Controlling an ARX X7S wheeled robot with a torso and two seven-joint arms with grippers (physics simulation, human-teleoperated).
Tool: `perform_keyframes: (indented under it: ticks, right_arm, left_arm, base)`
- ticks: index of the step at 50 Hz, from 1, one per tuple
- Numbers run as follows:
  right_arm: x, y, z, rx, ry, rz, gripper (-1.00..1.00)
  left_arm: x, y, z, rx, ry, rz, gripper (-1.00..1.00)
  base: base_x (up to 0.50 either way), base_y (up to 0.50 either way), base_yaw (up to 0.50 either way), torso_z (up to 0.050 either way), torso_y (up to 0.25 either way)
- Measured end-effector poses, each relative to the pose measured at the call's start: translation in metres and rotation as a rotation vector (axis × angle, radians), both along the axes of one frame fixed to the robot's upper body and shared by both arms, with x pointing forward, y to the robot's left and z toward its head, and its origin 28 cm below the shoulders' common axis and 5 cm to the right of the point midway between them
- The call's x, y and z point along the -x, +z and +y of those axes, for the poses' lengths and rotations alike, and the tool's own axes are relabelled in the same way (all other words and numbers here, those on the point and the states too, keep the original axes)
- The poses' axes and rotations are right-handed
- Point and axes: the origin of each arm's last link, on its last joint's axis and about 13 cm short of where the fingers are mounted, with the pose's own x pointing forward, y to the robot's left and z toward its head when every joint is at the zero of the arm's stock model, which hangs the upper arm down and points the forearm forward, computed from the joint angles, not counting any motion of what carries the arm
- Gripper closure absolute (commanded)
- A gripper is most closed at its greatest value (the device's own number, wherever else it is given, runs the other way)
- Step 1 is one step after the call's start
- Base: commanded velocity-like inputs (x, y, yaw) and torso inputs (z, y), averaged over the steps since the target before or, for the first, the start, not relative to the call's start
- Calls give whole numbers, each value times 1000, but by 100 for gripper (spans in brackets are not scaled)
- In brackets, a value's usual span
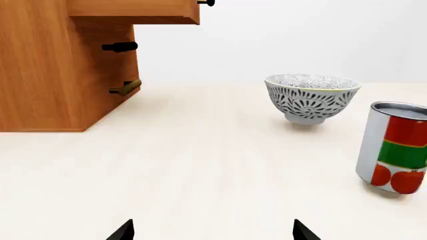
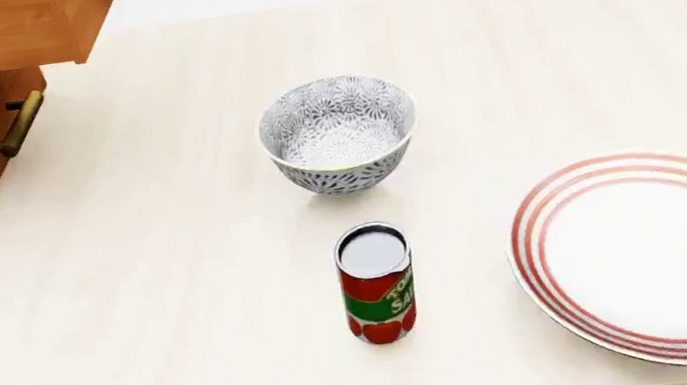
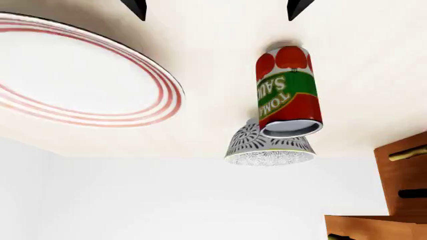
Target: Put the bowl on top of the cabinet.
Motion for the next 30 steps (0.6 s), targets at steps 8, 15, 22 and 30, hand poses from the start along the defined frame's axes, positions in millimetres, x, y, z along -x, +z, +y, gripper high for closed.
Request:
perform_keyframes:
  ticks: [8, 15, 22, 30]
  right_arm:
    - [0, 0, -1, 6, -20, 6, -100]
    - [1, 4, -3, 13, -42, 5, -100]
    - [3, 17, -5, 19, -59, -27, -100]
    - [7, 42, -6, 28, -74, -95, -100]
  left_arm:
    - [1, 0, 0, -9, -12, 5, -100]
    - [3, 4, 1, -20, -13, -2, -100]
    - [6, 16, 2, -32, -7, -36, -100]
    - [13, 39, 2, -45, 0, -109, -100]
  base:
    - [0, 0, 0, 0, 0]
    - [0, 0, 0, 0, 0]
    - [0, 0, 0, 0, 0]
    - [0, 0, 0, 0, 0]
